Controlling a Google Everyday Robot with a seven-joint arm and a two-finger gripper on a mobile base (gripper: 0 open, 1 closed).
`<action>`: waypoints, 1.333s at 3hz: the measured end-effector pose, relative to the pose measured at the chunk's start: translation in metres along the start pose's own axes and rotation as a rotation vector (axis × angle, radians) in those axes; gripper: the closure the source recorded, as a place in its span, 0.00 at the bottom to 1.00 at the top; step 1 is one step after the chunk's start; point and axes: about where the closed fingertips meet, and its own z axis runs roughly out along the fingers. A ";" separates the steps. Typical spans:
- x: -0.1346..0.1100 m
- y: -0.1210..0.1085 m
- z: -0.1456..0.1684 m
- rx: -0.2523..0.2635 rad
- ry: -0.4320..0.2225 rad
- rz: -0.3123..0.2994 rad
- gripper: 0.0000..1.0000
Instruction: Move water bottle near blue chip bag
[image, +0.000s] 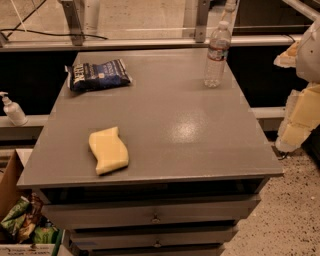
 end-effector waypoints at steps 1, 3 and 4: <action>0.000 0.000 0.000 0.000 0.000 0.000 0.00; -0.010 -0.031 0.025 0.028 -0.128 0.021 0.00; -0.023 -0.067 0.056 0.034 -0.190 0.034 0.00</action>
Offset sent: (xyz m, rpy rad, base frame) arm 0.0252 0.0019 -0.0137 0.0856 -0.0505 0.0096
